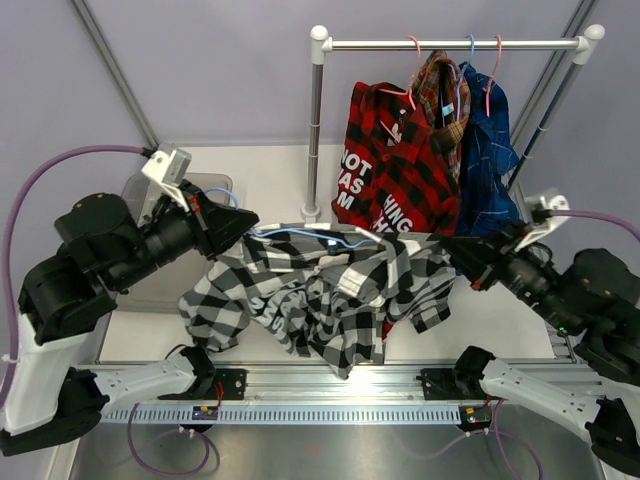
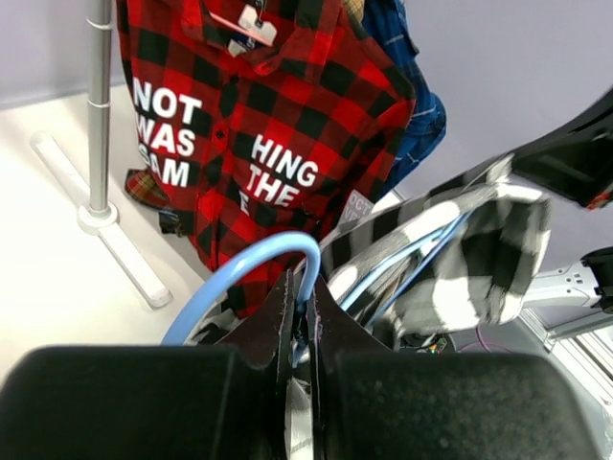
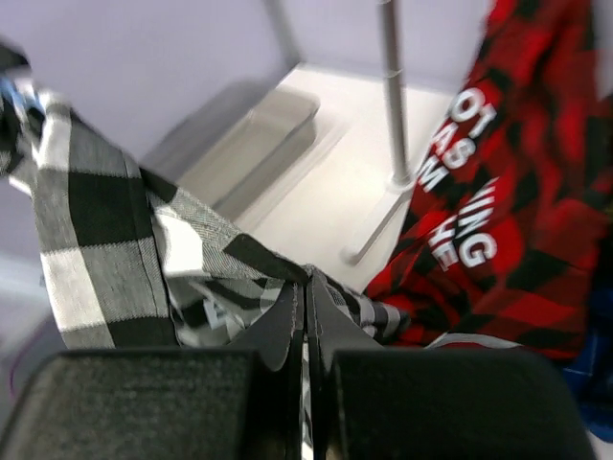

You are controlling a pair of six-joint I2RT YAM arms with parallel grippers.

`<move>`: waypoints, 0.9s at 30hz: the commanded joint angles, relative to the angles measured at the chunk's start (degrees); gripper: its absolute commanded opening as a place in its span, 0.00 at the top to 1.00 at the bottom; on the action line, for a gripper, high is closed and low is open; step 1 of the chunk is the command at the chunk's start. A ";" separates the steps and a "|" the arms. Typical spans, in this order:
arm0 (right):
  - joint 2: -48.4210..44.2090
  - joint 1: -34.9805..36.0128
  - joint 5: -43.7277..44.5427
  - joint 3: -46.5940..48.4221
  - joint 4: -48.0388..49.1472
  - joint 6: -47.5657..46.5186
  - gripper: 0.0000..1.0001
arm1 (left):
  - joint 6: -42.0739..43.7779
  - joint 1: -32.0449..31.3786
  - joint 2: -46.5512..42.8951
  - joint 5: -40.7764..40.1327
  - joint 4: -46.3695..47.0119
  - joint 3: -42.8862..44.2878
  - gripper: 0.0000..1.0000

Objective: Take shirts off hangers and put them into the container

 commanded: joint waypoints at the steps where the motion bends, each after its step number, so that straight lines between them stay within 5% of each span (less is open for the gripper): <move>1: -3.08 -0.36 26.13 2.94 -0.69 6.10 1.00 | 1.80 0.22 0.65 -5.23 -0.11 0.68 1.00; 8: 3.50 -0.36 32.34 0.59 -9.51 15.94 1.00 | 2.16 0.22 -4.71 9.87 12.46 -4.16 1.00; 16: 11.67 -0.36 15.13 -11.98 0.32 19.11 1.00 | -0.04 0.22 -7.70 20.51 19.23 -3.98 1.00; 21: 13.79 0.25 2.99 -14.37 7.54 19.81 1.00 | -1.01 0.22 -7.18 19.66 20.20 -4.16 1.00; 27: 10.55 1.48 8.84 -9.11 -2.08 17.10 1.00 | 1.71 0.22 -2.09 16.40 16.00 -3.02 1.00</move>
